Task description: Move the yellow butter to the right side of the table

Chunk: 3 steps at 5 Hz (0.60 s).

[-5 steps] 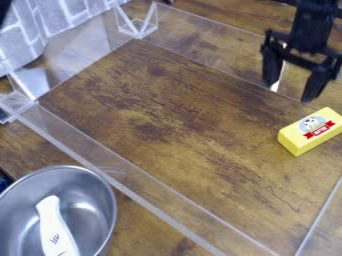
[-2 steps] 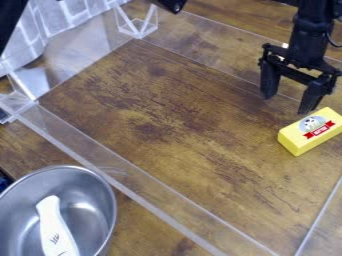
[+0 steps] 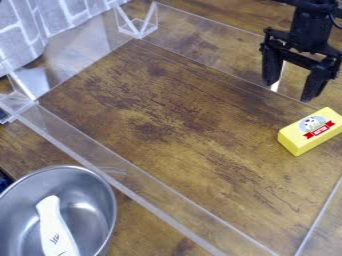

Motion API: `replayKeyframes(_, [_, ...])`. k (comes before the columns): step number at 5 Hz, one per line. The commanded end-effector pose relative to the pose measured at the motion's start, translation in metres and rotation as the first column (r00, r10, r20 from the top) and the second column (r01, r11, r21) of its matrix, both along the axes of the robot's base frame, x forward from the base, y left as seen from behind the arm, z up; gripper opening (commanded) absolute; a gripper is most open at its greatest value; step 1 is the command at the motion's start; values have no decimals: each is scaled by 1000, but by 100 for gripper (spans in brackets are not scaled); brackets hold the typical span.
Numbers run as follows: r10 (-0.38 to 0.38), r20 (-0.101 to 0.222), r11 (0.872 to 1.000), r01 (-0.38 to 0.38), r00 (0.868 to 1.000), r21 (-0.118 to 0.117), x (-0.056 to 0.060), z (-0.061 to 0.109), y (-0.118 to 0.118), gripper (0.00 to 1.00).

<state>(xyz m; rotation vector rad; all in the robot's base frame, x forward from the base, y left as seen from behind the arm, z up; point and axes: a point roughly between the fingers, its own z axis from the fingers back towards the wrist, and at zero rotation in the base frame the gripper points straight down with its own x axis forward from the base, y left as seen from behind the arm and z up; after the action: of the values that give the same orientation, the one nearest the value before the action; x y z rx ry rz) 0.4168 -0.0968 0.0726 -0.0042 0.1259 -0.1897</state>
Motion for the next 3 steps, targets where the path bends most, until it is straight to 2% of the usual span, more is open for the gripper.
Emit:
replayKeyframes(1, [27,116,999,-24,993,-27,7,43,9,100])
replayKeyframes(3, [24,107,999,-21,994,-28,8,37,10,100])
